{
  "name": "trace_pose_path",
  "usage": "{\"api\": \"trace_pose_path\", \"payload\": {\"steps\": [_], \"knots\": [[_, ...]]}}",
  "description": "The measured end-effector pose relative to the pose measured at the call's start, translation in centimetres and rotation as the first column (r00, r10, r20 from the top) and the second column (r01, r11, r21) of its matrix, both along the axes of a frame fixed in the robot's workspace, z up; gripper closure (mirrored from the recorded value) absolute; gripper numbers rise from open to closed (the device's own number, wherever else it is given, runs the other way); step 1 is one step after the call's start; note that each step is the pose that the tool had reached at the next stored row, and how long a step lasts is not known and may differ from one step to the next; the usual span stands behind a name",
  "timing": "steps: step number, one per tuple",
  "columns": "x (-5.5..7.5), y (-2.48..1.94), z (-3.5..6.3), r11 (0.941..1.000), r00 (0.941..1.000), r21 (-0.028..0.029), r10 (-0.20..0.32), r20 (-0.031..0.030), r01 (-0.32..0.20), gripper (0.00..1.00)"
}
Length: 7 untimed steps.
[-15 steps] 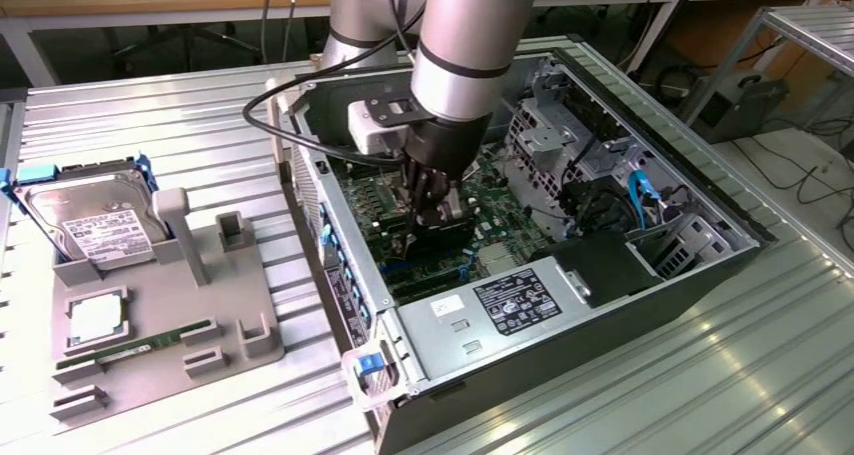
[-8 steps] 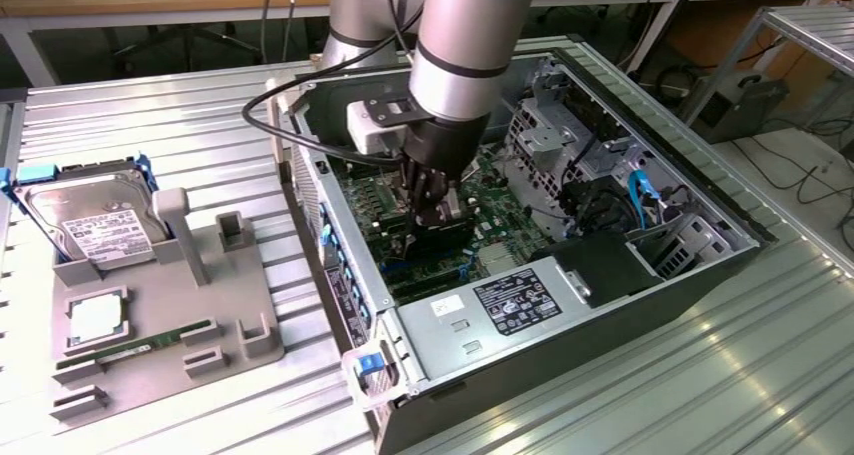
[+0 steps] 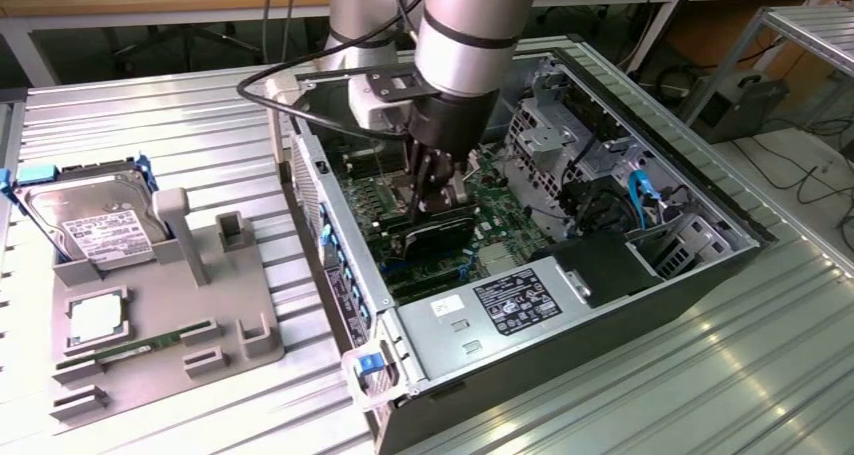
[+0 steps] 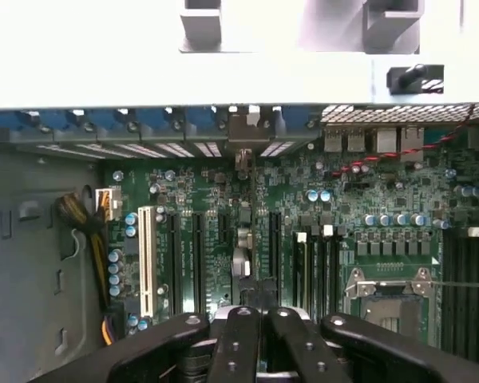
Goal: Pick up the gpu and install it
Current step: 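Press down on the gpu until it lock into place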
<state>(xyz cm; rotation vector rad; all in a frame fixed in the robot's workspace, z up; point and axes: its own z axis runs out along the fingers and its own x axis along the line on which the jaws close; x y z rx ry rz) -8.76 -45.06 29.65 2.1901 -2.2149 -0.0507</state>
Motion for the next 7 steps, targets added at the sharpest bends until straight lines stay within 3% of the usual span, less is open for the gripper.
{"api": "trace_pose_path", "payload": {"steps": [7], "knots": [[0.00,0.00,0.01,1.0000,1.0000,-0.0002,0.000,-0.0001,0.000,0.89]]}}
